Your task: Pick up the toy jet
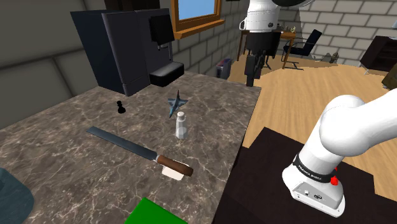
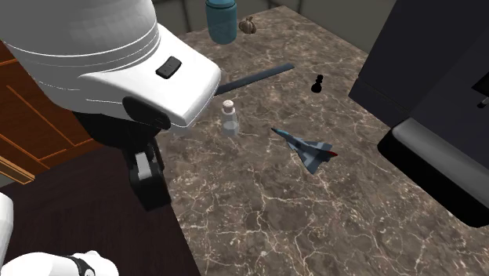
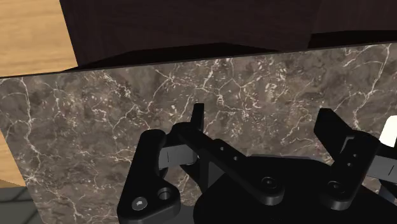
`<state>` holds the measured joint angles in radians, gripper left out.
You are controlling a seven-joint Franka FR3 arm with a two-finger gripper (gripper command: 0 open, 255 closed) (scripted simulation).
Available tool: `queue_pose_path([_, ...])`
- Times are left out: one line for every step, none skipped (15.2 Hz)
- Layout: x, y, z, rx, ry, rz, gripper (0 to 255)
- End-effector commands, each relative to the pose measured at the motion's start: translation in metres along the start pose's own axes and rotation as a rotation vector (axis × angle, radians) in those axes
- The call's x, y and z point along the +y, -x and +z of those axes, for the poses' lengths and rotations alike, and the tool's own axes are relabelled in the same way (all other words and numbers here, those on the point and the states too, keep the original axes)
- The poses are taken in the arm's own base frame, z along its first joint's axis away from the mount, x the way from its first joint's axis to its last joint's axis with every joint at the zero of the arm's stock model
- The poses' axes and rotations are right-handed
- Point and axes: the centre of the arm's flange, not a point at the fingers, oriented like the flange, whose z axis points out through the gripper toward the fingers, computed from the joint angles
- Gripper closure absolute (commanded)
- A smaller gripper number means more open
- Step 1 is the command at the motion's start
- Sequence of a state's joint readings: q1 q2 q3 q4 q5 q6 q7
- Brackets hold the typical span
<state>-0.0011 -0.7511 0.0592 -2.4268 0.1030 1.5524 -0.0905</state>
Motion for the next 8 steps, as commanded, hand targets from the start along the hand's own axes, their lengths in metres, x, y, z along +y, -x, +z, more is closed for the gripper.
queue_pose_path([0.000,0.000,0.000,0.000,0.000,0.000,0])
queue_pose_path([-0.006,-0.008,0.006,0.009,-0.005,0.033,0])
queue_pose_path([-0.011,-0.017,0.012,0.018,-0.010,0.065,0])
queue_pose_path([-0.016,-0.026,0.018,0.027,-0.015,0.098,0])
queue_pose_path([-0.021,-0.035,0.023,0.036,-0.020,0.131,0])
queue_pose_path([-0.026,-0.045,0.029,0.045,-0.025,0.163,0])
queue_pose_path([-0.030,-0.054,0.034,0.054,-0.031,0.196,0])
queue_pose_path([-0.034,-0.064,0.040,0.063,-0.036,0.229,0])
